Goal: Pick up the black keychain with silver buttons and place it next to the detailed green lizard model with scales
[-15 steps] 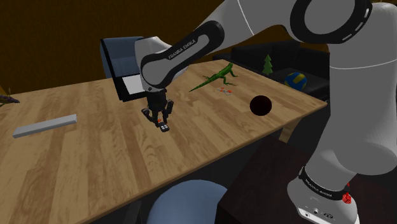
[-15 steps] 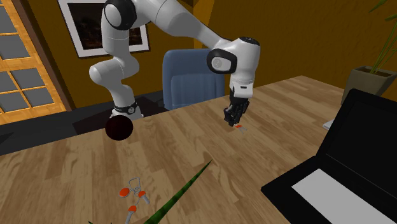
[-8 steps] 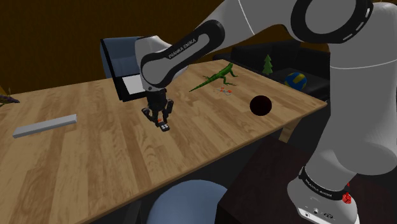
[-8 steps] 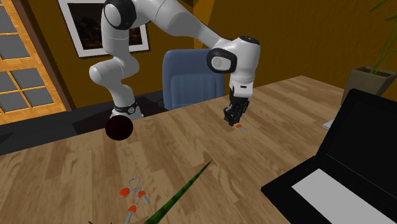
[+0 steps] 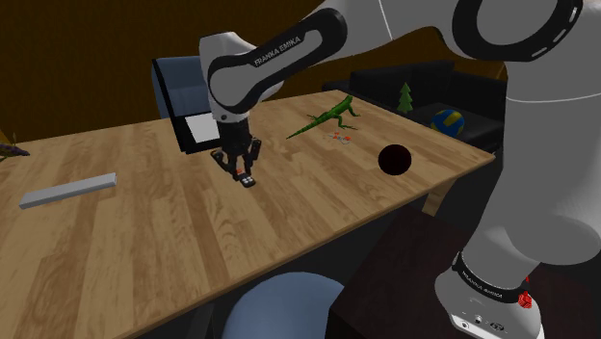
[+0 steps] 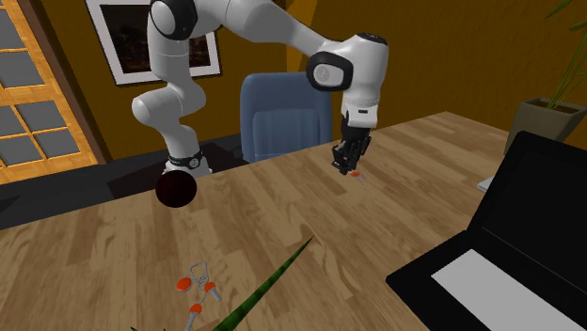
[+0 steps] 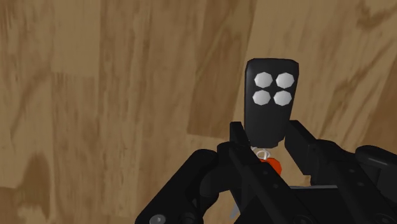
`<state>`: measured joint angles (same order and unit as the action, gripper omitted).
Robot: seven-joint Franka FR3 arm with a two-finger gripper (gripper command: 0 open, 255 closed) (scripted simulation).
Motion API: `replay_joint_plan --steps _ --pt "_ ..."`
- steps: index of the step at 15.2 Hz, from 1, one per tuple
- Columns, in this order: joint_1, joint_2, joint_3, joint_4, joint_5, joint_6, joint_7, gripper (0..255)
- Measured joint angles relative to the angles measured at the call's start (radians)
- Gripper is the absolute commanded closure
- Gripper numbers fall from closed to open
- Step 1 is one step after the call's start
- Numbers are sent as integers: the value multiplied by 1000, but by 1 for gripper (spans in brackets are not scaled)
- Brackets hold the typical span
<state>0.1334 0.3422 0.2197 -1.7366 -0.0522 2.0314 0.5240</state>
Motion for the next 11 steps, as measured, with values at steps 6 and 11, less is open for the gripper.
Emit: replay_joint_plan --steps 6,11 --pt "-2 -25 2 46 6 -70 -5 255" --pt "-3 -40 4 92 10 -132 -7 255"
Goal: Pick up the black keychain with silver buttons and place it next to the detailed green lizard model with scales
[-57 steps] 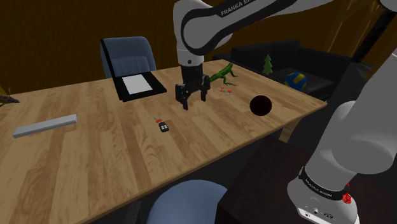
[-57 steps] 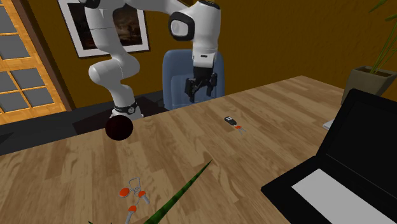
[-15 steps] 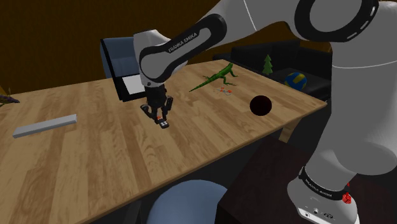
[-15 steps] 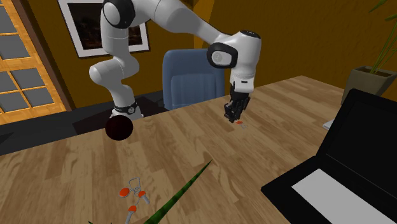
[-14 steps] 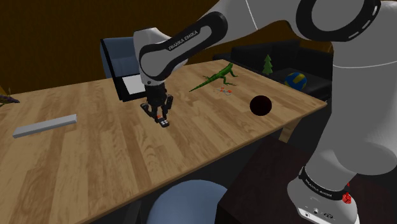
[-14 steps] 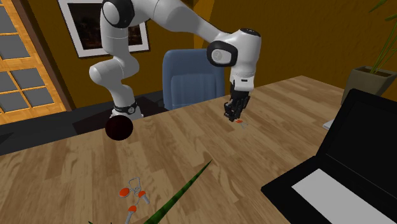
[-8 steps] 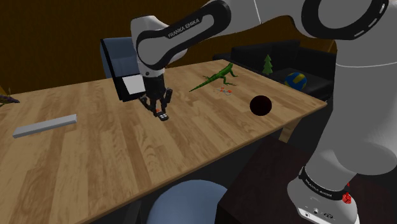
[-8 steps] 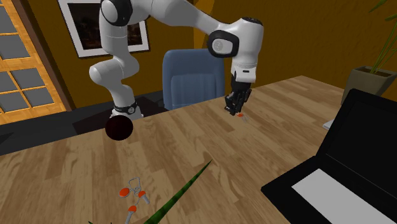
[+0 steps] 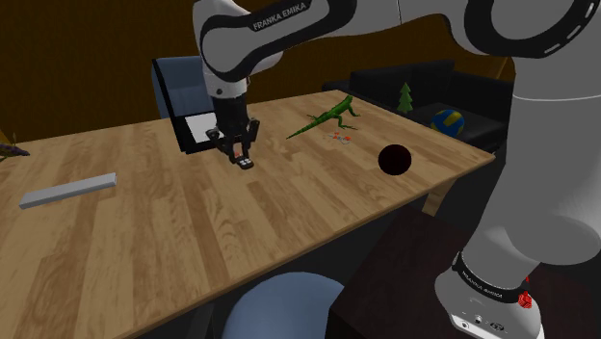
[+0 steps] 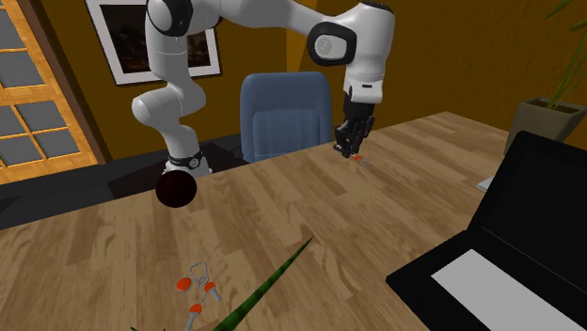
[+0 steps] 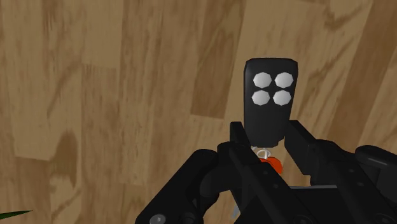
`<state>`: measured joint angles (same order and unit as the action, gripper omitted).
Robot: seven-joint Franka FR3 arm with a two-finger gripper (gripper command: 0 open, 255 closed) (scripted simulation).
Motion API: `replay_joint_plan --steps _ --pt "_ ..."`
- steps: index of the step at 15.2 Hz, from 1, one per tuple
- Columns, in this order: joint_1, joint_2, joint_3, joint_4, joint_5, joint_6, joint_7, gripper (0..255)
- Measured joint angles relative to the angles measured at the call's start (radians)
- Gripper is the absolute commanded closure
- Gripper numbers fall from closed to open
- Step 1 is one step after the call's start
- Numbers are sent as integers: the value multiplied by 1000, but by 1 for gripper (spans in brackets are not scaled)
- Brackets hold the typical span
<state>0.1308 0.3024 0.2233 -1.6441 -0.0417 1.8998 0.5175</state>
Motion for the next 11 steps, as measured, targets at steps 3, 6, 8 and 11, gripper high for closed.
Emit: replay_joint_plan --steps 3,6,8,11 --pt "0 -7 1 28 2 -35 -1 255" --pt "1 -13 2 63 4 -76 0 255" --pt "0 -18 2 83 5 -101 -2 255" --pt "2 -21 3 118 6 -139 -1 255"
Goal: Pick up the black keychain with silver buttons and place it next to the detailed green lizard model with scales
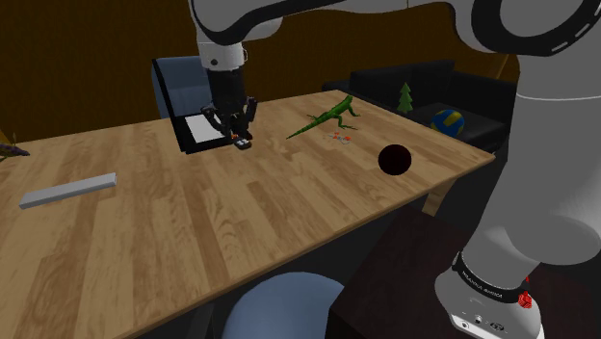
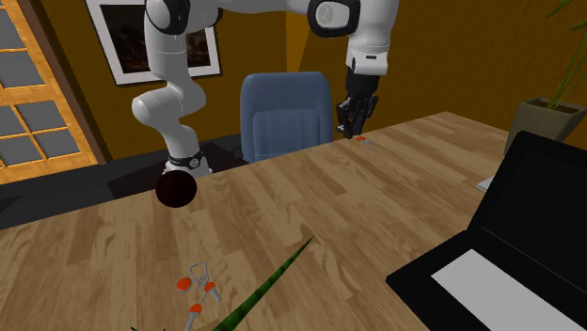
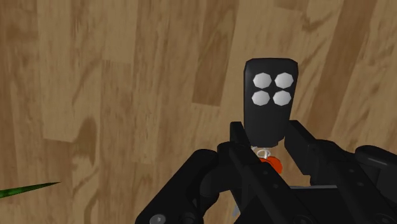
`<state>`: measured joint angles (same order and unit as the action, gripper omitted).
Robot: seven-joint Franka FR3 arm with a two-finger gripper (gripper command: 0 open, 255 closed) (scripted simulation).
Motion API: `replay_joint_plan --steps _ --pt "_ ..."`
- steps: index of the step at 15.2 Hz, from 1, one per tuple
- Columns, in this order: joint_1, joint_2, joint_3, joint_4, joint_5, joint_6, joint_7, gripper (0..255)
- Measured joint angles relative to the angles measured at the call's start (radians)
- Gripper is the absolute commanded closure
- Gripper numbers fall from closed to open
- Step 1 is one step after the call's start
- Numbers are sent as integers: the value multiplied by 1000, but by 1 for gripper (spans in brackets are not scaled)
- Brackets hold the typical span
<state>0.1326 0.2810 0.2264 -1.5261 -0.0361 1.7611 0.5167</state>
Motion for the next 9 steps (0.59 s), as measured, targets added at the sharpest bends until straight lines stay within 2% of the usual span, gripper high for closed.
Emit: replay_joint_plan --steps 3,9 --pt "-5 4 -3 32 0 -28 -9 255" --pt "-77 27 -44 77 3 -50 -122 255"
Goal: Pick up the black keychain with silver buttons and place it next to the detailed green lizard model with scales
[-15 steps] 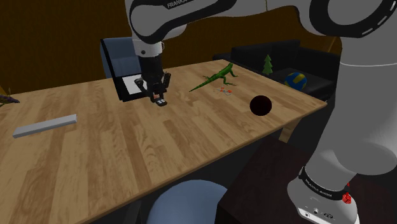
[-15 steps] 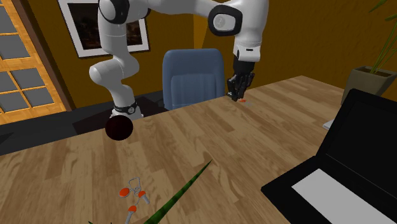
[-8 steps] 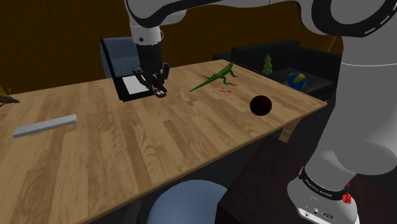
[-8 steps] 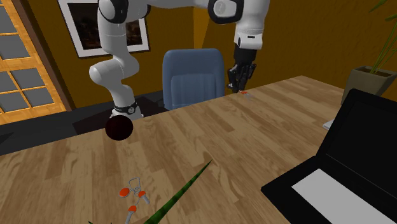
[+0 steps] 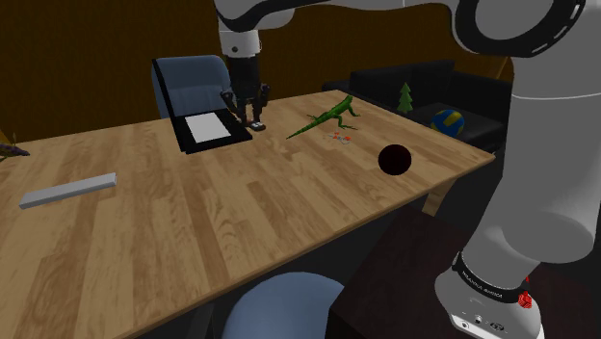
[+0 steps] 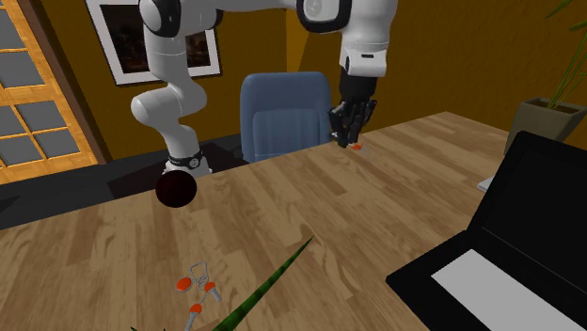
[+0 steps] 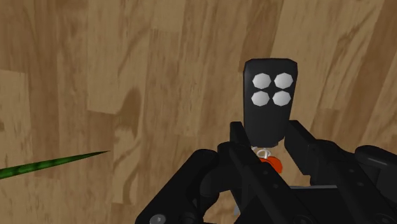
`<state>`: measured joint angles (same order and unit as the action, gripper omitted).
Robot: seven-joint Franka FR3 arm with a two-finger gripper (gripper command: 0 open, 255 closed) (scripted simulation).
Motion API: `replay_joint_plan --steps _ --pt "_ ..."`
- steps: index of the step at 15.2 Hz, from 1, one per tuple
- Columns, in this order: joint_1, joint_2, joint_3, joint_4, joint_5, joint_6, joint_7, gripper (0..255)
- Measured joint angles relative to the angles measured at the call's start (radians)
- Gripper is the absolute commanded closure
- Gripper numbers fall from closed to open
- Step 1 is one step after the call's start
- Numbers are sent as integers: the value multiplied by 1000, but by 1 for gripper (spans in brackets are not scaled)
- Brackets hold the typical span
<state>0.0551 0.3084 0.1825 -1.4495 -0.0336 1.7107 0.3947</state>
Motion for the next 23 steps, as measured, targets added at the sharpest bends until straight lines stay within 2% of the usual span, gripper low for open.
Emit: replay_joint_plan --steps 6,9,13,23 --pt "-77 64 -43 91 -1 -29 -122 255" --pt "-114 117 -61 178 -2 -63 -178 255" --pt "-130 131 -68 161 -2 -32 -202 255" --pt "-133 132 -69 26 -3 104 -202 255"
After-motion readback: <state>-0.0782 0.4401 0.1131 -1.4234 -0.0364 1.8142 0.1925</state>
